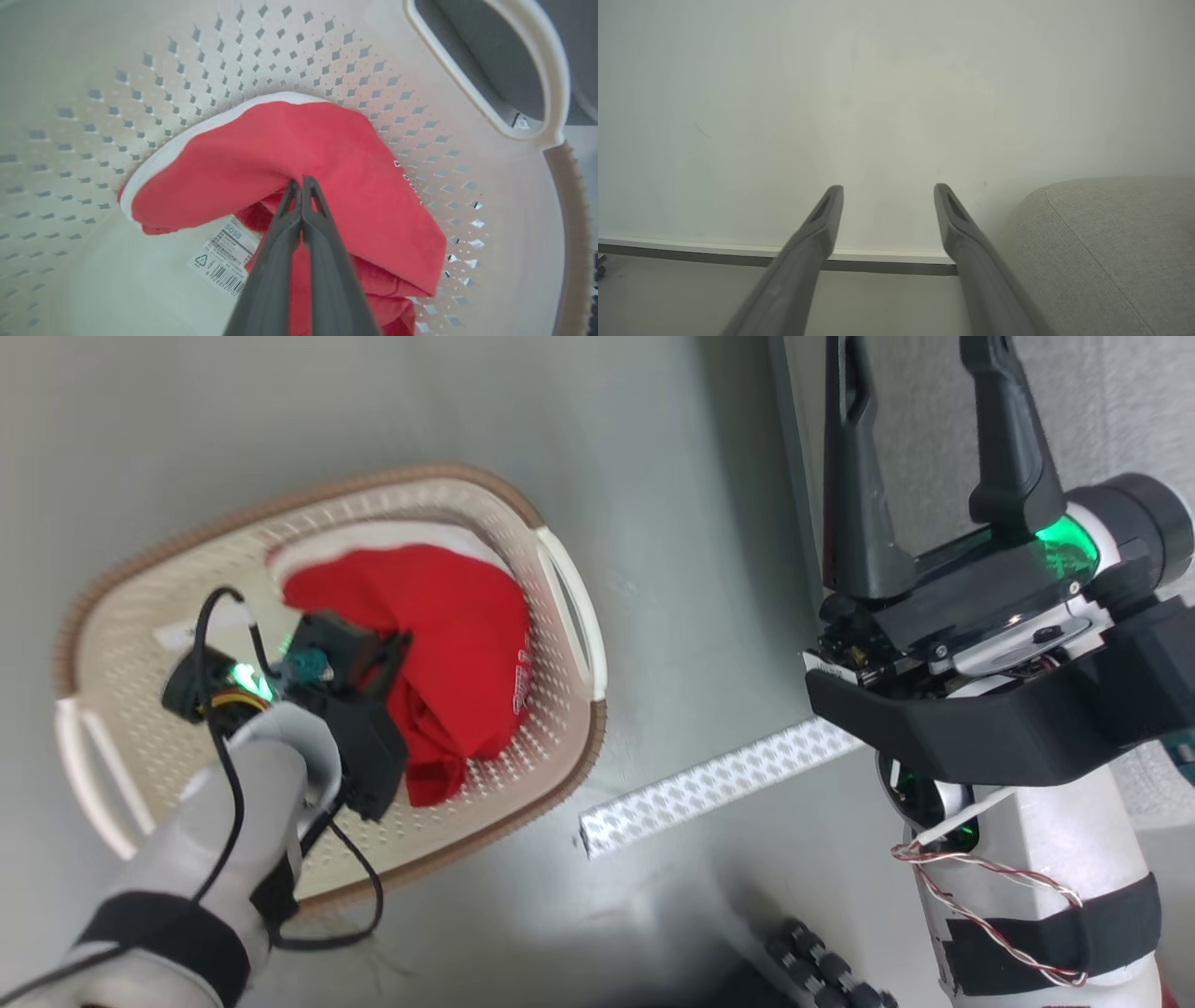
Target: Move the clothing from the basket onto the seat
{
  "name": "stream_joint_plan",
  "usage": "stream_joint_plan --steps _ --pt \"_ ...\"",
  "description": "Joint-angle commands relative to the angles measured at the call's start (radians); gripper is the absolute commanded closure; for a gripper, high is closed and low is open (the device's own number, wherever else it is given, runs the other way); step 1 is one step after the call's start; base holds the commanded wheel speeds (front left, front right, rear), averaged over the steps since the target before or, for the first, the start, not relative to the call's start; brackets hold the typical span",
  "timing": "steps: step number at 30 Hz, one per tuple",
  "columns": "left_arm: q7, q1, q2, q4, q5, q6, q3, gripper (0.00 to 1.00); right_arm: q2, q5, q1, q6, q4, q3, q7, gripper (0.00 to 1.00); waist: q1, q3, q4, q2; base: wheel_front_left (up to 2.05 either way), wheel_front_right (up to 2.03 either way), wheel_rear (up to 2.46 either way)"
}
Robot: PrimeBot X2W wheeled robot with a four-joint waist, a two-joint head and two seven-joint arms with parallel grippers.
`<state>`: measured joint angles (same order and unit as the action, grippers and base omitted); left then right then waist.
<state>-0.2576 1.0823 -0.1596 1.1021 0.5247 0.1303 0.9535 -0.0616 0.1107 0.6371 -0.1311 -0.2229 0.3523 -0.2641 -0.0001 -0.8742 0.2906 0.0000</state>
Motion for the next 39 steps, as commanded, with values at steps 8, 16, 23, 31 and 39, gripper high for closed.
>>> stream_joint_plan --steps 8,16,23,31,39 --pt "-0.008 -0.152 -0.034 -0.174 0.009 -0.013 -0.094 1.00 -0.042 -0.003 -0.084 0.001 0.030 0.002 -0.001 0.00 0.0001 0.222 -0.091 0.0000 0.00 0.00 0.00" --pt "-0.008 -0.341 -0.062 -0.361 -0.059 -0.065 -0.212 1.00 -0.072 0.015 -0.174 0.001 0.077 0.018 -0.001 0.00 0.0001 0.389 -0.133 0.0000 0.00 0.00 0.00" --pt "-0.008 -0.503 -0.042 -0.526 -0.115 -0.097 -0.335 1.00 -0.101 0.040 -0.271 0.001 0.132 0.045 -0.001 0.00 0.0001 0.554 -0.171 0.0000 0.00 0.00 0.00" --pt "-0.009 -0.672 -0.009 -0.719 -0.180 -0.113 -0.482 1.00 -0.130 0.079 -0.370 0.001 0.178 0.088 -0.001 0.00 0.0001 0.709 -0.179 0.0000 0.00 0.00 0.00" --pt "-0.009 -0.808 0.011 -0.882 -0.226 -0.122 -0.600 1.00 -0.142 0.112 -0.467 0.001 0.219 0.132 -0.001 0.00 0.0001 0.829 -0.159 0.0000 0.00 0.00 0.00"
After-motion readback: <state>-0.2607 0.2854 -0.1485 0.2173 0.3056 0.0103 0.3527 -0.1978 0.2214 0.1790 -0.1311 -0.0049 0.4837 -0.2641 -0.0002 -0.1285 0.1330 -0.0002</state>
